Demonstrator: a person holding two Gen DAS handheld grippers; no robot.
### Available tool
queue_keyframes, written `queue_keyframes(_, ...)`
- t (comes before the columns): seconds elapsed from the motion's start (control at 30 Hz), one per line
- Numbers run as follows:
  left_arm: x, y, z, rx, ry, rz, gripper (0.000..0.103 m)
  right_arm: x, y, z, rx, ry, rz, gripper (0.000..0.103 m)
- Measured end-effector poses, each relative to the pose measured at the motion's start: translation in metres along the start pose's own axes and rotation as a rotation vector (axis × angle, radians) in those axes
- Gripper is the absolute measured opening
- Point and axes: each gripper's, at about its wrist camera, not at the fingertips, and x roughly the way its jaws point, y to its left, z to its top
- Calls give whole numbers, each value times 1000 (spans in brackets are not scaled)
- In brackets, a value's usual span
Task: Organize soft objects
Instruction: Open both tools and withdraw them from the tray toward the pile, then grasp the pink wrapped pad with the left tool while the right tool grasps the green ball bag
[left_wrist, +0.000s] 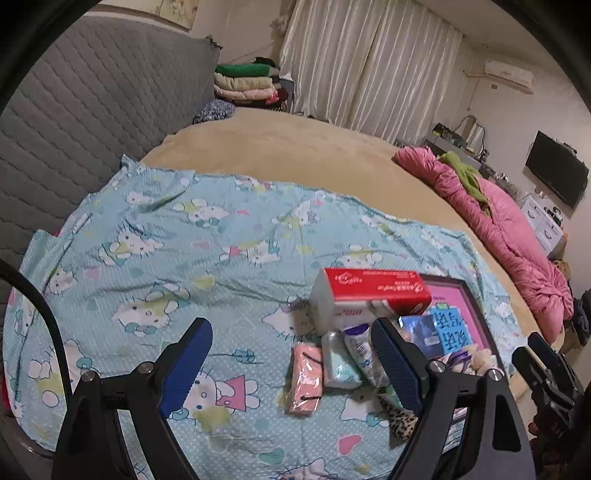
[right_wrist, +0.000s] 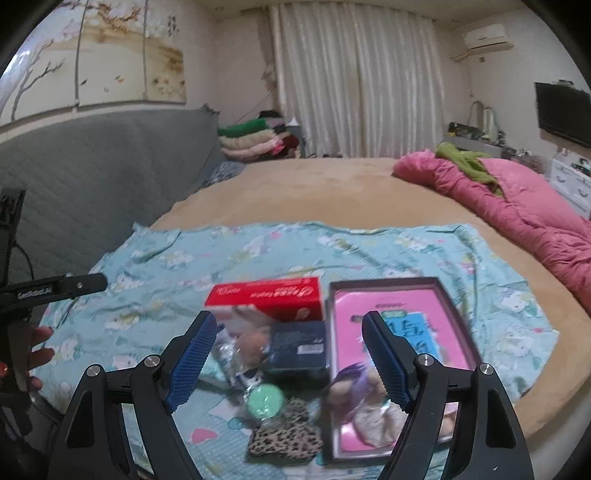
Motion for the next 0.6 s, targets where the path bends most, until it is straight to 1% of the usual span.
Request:
queue_keyframes(0.17,28,2,-16,7,67,-1,88,27,13,-21,-41,71,19,82)
queue_keyframes(0.3,55,2,-32,11,145,-27,88,49,21,-43,-78,132,21,82)
queue_keyframes(0.4,68,0,-42,32,170,-14,88,61,25,-54,-107,163,20,82)
queue_keyframes(0.53,82,1,-51,36,208,-27,88,71,27,-62,-123,185,25,82)
queue_keyframes(0.6,89,-1,-56,48,222,-19,88,76,27,-65,-129,197,23,82)
